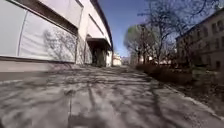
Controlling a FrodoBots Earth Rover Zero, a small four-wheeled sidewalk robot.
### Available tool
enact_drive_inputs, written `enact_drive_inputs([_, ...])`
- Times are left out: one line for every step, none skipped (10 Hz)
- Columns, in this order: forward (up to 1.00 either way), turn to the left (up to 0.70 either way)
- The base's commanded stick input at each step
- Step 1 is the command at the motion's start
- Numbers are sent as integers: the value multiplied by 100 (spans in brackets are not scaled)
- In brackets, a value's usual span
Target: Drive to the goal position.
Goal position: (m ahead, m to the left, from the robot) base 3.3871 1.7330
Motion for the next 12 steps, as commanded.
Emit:
enact_drive_inputs([100,0])
enact_drive_inputs([100,0])
enact_drive_inputs([100,0])
enact_drive_inputs([100,0])
enact_drive_inputs([100,0])
enact_drive_inputs([100,0])
enact_drive_inputs([100,0])
enact_drive_inputs([100,0])
enact_drive_inputs([100,0])
enact_drive_inputs([100,0])
enact_drive_inputs([100,0])
enact_drive_inputs([100,0])
